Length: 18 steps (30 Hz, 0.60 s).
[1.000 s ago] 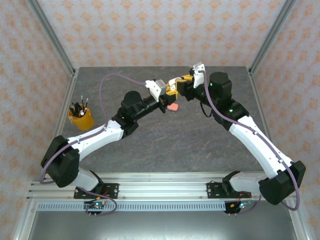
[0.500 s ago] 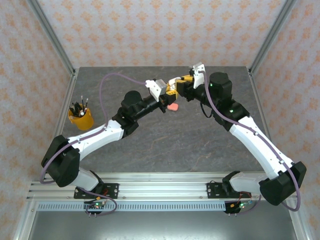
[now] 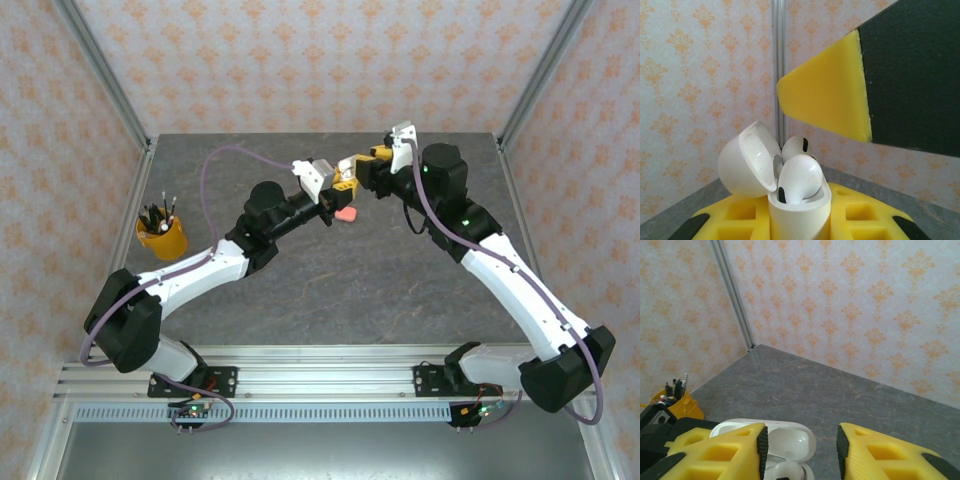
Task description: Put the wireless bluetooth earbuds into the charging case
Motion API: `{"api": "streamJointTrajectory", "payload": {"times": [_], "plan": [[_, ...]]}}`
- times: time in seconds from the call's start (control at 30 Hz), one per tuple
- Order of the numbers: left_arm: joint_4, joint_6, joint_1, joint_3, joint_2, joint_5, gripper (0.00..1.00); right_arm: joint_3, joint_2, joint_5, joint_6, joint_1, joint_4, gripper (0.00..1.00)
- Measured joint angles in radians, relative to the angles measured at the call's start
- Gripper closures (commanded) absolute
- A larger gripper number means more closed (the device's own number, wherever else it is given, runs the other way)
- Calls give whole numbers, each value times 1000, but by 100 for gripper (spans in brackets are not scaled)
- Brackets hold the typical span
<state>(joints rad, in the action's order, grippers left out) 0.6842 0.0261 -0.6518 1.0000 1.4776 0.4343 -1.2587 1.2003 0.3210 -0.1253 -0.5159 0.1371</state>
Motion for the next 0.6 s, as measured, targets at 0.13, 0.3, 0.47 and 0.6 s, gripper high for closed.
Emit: {"api": "streamJointTrajectory", "payload": {"times": [0.13, 0.3, 0.47, 0.6], "plan": [[0, 0, 0, 0, 0, 0, 100, -29, -14, -34, 41, 14, 0, 53], [0, 0, 0, 0, 0, 0, 100, -146, -3, -56, 111, 55, 53, 53], [0, 2, 0, -9, 0, 12, 100, -341, 104, -56, 169, 77, 209, 54], [-1, 19, 0, -10, 2, 43, 100, -511, 245, -36, 205, 87, 394, 55]]}}
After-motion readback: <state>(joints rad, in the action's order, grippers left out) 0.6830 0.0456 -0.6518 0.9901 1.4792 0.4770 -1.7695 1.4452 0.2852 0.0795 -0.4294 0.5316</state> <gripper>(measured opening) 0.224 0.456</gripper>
